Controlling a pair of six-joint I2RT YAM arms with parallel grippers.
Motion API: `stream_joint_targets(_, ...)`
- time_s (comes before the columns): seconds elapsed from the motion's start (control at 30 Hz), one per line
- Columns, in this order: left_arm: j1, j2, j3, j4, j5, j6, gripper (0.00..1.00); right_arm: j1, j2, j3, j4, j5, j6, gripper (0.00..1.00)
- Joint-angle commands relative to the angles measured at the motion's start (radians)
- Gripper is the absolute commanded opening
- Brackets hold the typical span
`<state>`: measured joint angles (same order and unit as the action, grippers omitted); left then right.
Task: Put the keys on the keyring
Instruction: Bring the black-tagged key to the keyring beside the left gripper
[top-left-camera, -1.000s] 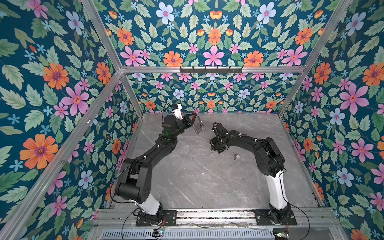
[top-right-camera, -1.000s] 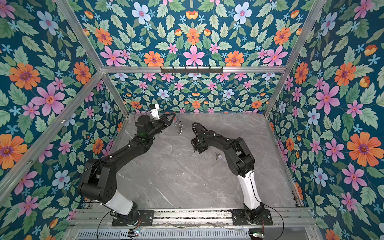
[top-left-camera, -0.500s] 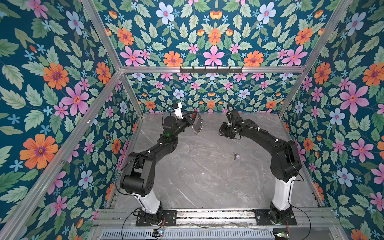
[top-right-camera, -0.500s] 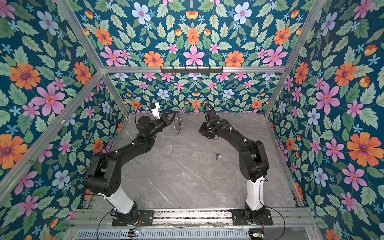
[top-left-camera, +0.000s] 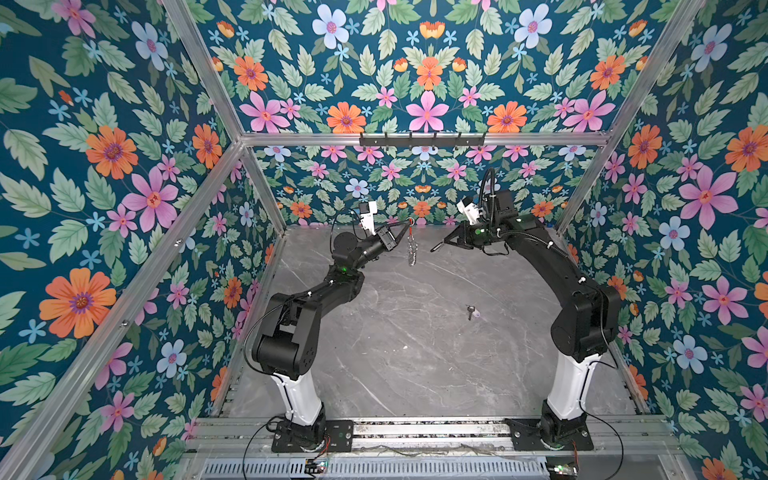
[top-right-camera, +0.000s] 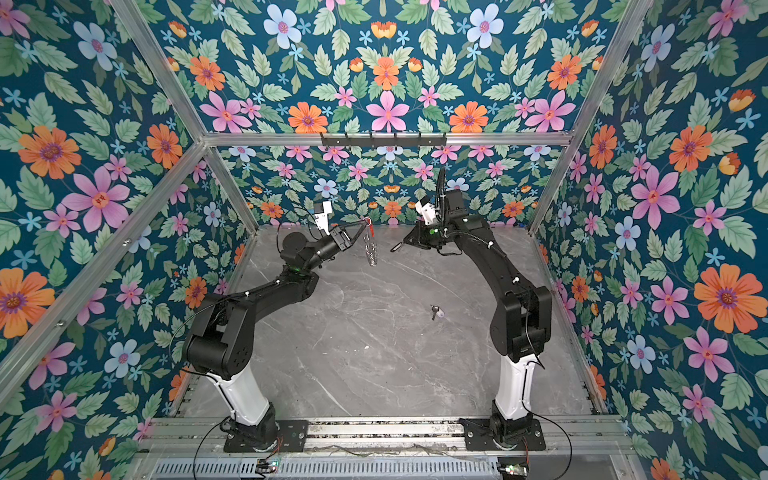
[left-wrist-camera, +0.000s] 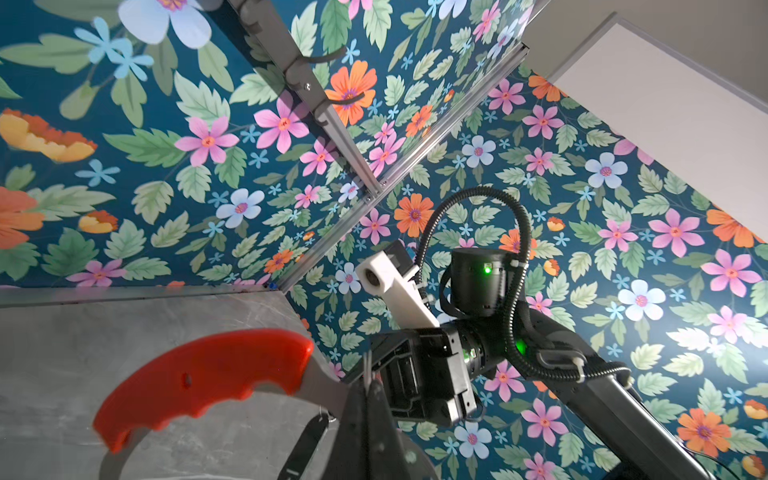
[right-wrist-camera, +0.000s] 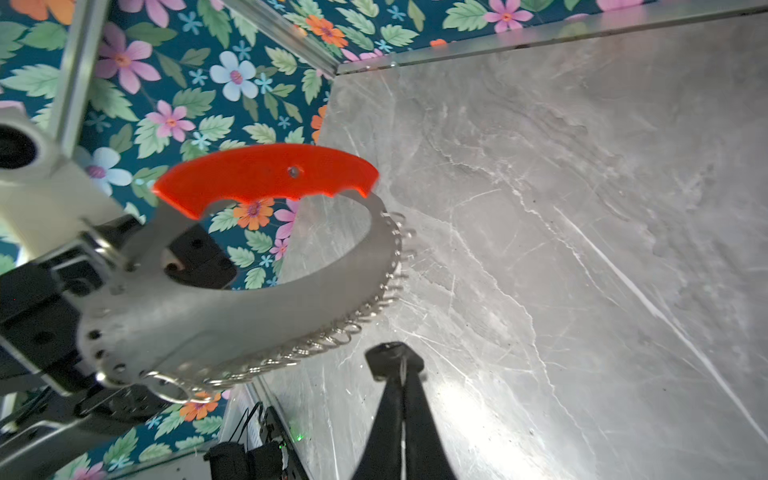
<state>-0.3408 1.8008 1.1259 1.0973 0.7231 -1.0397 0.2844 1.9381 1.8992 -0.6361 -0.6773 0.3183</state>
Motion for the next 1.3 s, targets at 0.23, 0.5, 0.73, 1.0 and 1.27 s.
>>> stream_joint_targets(0.23, -0.031, 0.003, 0.086, -0.144, 0.063, 0.140, 0.00, 0.041, 0.007, 0.115, -0.084, -0.112, -0.143, 0.00)
stream_joint_targets(0.5, -0.041, -0.015, 0.074, -0.162, 0.044, 0.173, 0.00, 0.047, 0.007, 0.168, -0.053, -0.120, -0.101, 0.00)
stream_joint_targets(0.73, -0.050, -0.016, 0.074, -0.144, 0.067, 0.172, 0.00, 0.054, 0.026, 0.230, -0.057, -0.146, -0.088, 0.00)
stream_joint_targets(1.0, -0.054, -0.022, 0.072, -0.133, 0.065, 0.168, 0.00, 0.068, 0.055, 0.300, -0.088, -0.150, -0.087, 0.00)
stream_joint_targets(1.27, -0.055, -0.024, 0.068, -0.113, 0.082, 0.161, 0.00, 0.079, 0.097, 0.375, -0.110, -0.169, -0.068, 0.00)
